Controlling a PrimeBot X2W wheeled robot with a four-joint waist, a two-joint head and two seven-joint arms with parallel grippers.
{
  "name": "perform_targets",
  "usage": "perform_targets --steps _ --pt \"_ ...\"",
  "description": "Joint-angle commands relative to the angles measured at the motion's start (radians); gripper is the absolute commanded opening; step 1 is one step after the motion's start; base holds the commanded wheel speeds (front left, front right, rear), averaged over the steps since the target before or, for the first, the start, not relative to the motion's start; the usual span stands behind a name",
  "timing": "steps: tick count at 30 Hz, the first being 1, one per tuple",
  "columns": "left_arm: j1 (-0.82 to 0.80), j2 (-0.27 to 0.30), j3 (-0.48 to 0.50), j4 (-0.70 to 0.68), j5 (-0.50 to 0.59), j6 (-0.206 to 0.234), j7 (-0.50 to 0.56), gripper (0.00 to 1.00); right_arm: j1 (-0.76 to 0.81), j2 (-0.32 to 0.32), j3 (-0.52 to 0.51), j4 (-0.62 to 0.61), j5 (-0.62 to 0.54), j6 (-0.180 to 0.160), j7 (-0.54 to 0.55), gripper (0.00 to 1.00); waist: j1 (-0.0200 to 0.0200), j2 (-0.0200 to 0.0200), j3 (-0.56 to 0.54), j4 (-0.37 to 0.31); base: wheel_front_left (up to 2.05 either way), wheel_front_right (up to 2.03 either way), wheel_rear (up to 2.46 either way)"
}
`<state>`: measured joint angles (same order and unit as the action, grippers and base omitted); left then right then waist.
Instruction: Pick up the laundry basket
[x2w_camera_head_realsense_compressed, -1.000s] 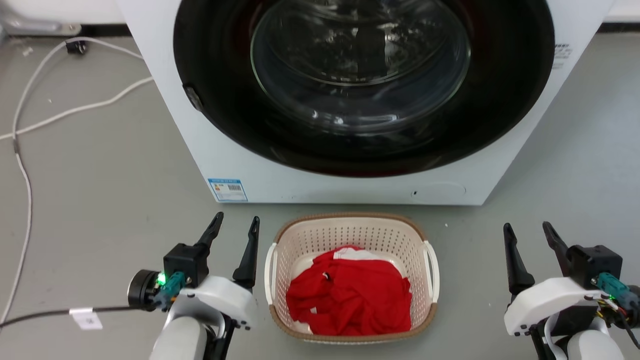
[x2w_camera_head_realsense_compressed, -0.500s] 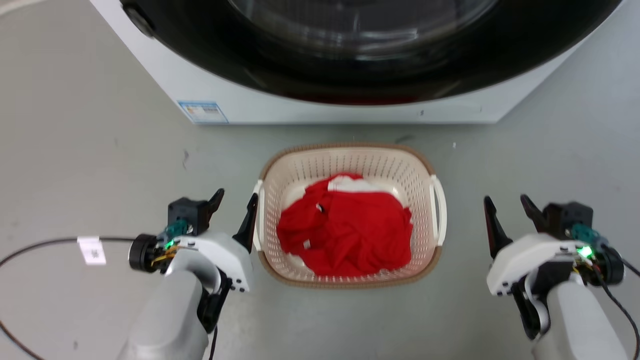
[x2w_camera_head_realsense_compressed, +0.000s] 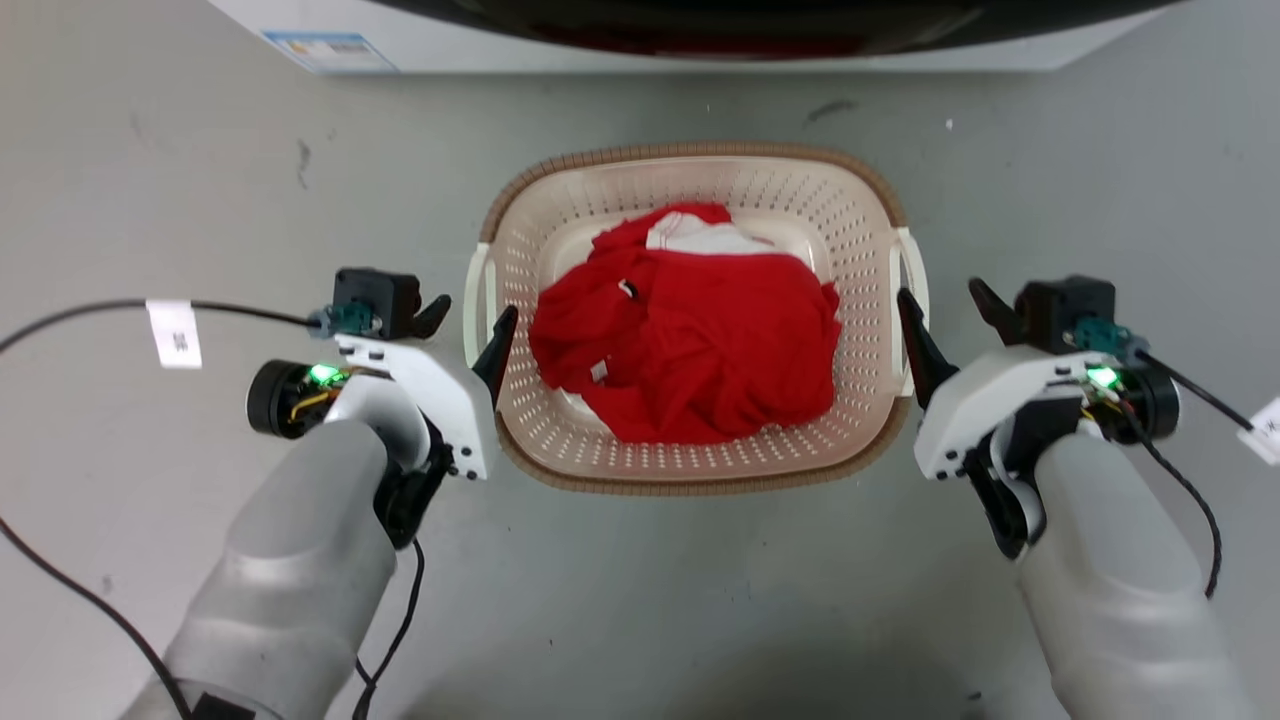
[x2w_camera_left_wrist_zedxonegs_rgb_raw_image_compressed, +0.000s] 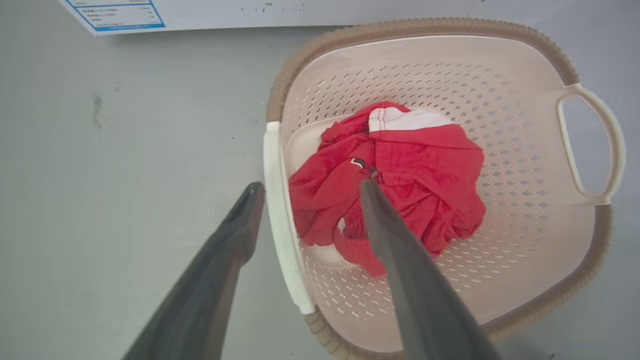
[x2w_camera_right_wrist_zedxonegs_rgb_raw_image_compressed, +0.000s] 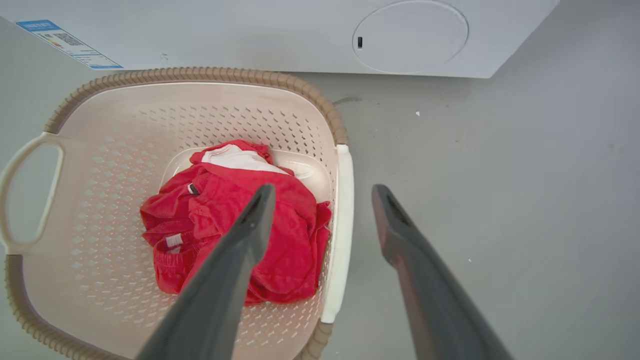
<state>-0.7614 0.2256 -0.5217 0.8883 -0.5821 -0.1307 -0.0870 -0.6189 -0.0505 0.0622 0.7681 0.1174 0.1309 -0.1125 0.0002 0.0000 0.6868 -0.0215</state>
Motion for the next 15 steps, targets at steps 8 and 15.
perform_targets --steps 8,15 --pt "-0.118 0.051 -0.12 0.051 -0.14 0.0 0.077 1.0 -0.163 0.0 0.061 0.186 0.057 0.0 -0.002 1.0 -0.0002 0.0 0.1 -0.013 0.0 0.0 0.0" --pt "-0.196 0.086 -0.206 0.08 -0.247 0.0 0.171 1.0 -0.274 0.0 0.116 0.321 0.094 0.0 0.031 1.0 -0.0002 0.0 0.142 -0.017 0.0 0.0 0.0"
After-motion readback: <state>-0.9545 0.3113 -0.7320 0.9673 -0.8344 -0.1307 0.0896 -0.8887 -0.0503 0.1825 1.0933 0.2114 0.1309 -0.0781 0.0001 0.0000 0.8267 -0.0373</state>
